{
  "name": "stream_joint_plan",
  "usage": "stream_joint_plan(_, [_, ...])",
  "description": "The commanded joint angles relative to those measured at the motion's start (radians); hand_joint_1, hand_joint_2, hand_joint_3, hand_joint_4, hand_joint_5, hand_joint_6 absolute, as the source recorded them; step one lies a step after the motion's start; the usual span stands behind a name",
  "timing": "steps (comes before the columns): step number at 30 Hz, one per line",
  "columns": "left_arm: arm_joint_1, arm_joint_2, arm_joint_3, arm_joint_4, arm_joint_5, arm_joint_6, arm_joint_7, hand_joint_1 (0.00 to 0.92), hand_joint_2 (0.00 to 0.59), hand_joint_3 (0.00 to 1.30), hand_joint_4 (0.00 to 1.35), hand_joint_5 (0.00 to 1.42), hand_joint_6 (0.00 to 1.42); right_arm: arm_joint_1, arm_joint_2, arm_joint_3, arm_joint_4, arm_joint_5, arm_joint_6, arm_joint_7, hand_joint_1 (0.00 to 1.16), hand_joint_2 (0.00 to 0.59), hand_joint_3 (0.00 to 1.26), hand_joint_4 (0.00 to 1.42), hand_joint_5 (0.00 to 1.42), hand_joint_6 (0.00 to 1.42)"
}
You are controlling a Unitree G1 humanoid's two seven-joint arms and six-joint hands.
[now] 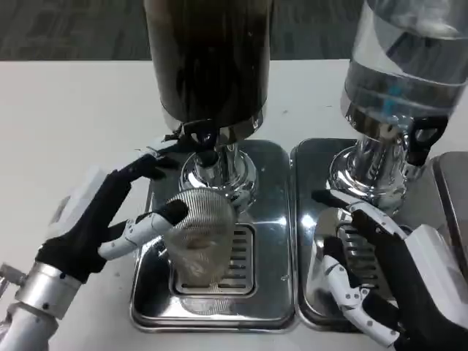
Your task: Grasp the cup under the faucet to collect the drink, then remove the cup.
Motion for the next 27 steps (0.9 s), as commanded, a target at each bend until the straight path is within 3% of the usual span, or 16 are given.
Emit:
stream_joint_plan(1, [0.048,0.029,0.054,-0.104,-0.09,0.003,-0.054,0.0,0.071,0.21,0.17,0.3,0.38,0.003,0.0,0.003,-0.011,0.008,0.002,0.001,0.51,0.553,0.25,0.21,0.16,0.23])
stream_joint_plan(8, [0.094,0.035,0.101,-0.237,-0.287,0.041,-0.186,0.0,0.095,0.3,0.29,0.34,0.37,0.0,-0.001,0.003,-0.005,0.01,-0.004,-0.004,0.51,0.552,0.25,0.21,0.16,0.24])
stream_joint_plan(12, [0.119,0.043,0.124,-0.347,-0.453,0.119,-0.309,0.0,0.102,0.38,0.37,0.43,0.38,0.0,0.0,0.005,-0.002,0.012,-0.004,-0.006,0.51,0.551,0.25,0.21,0.16,0.25])
stream_joint_plan(18, [0.088,0.072,0.16,-0.473,-0.751,0.365,-0.584,0.0,0.083,0.42,0.38,0.46,0.4,-0.01,0.001,0.008,0.009,0.017,-0.007,-0.006,0.51,0.551,0.25,0.21,0.16,0.25])
stream_joint_plan(27, [-0.025,0.096,0.219,-0.454,-0.899,0.687,-0.875,0.0,0.054,0.36,0.28,0.35,0.27,-0.025,0.004,0.013,0.022,0.02,-0.013,-0.016,0.51,0.558,0.25,0.21,0.16,0.24])
